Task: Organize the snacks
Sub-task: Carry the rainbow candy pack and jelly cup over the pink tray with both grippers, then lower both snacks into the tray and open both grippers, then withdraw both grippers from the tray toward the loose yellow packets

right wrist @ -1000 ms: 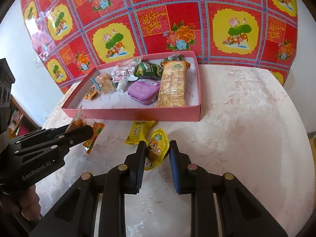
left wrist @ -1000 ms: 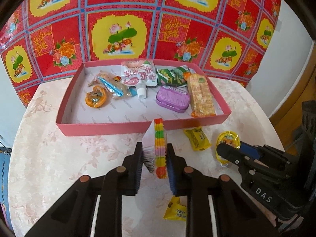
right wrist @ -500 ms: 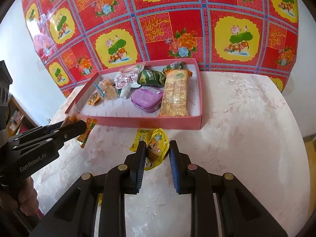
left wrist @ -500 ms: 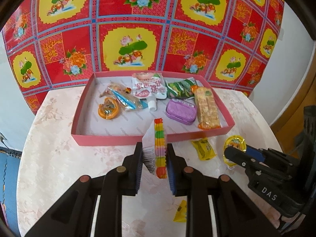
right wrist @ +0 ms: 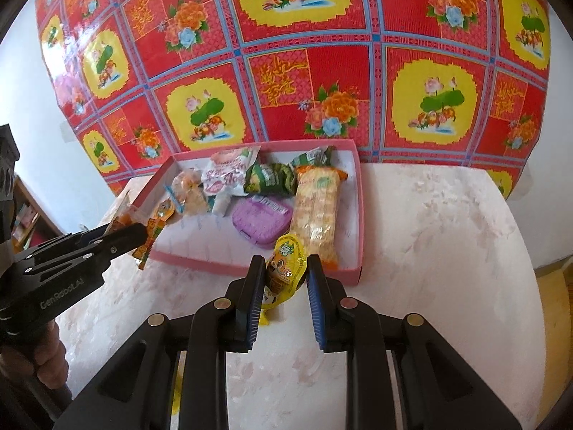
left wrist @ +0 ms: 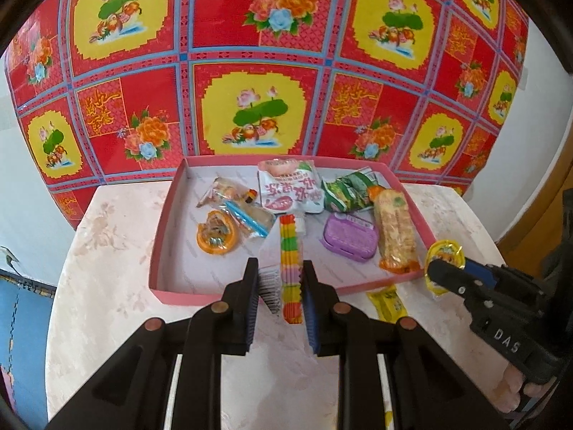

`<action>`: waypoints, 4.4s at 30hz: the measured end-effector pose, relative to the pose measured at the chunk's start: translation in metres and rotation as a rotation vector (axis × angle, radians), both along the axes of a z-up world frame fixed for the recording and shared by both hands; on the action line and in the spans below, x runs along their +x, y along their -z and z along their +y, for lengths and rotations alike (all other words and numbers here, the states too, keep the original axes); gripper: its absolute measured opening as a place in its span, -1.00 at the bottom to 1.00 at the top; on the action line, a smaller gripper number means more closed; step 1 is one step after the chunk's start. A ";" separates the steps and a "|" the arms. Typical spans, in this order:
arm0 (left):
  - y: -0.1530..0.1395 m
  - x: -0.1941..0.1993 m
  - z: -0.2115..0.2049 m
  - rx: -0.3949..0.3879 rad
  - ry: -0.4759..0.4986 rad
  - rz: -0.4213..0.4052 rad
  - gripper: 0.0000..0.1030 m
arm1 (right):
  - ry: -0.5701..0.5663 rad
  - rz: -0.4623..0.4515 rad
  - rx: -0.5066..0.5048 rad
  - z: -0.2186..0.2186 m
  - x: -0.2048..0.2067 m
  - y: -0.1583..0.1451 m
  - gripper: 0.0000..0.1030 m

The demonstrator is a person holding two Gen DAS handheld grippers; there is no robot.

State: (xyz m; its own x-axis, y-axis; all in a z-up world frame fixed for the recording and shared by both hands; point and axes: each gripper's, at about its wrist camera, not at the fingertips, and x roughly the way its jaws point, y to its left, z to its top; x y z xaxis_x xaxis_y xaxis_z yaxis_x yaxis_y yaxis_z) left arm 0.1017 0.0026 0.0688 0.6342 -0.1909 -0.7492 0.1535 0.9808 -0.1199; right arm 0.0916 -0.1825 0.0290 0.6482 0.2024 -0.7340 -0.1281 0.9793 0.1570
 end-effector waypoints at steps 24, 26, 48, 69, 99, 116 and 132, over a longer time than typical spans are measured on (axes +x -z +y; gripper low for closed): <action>0.027 0.038 0.009 0.021 -0.042 0.050 -0.56 | 0.058 0.051 -0.053 -0.014 0.041 0.026 -0.52; 0.030 0.041 0.009 0.024 -0.045 0.056 -0.56 | 0.054 0.050 -0.059 -0.013 0.043 0.028 -0.53; 0.060 0.062 0.013 0.018 -0.075 0.107 -0.54 | 0.039 0.022 -0.058 -0.012 0.051 0.030 -0.53; 0.068 0.064 0.011 0.054 -0.096 0.110 -0.22 | 0.046 0.027 -0.036 -0.012 0.051 0.031 -0.53; 0.040 0.005 0.009 -0.016 -0.038 0.083 -0.04 | 0.040 -0.008 0.044 -0.013 -0.001 0.008 -0.20; 0.035 -0.032 0.012 -0.029 -0.021 0.104 -0.04 | 0.056 0.012 0.034 -0.015 -0.038 0.008 -0.20; 0.050 -0.072 0.001 -0.045 0.047 0.146 -0.04 | 0.063 0.053 0.038 -0.013 -0.068 0.017 -0.20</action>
State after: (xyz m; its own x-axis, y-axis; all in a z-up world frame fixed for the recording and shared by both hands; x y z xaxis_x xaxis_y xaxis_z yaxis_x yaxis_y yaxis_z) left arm 0.0300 0.0036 0.0191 0.5091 -0.2534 -0.8226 0.1768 0.9661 -0.1882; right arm 0.0233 -0.1954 0.0119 0.6209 0.1911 -0.7602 -0.0571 0.9783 0.1992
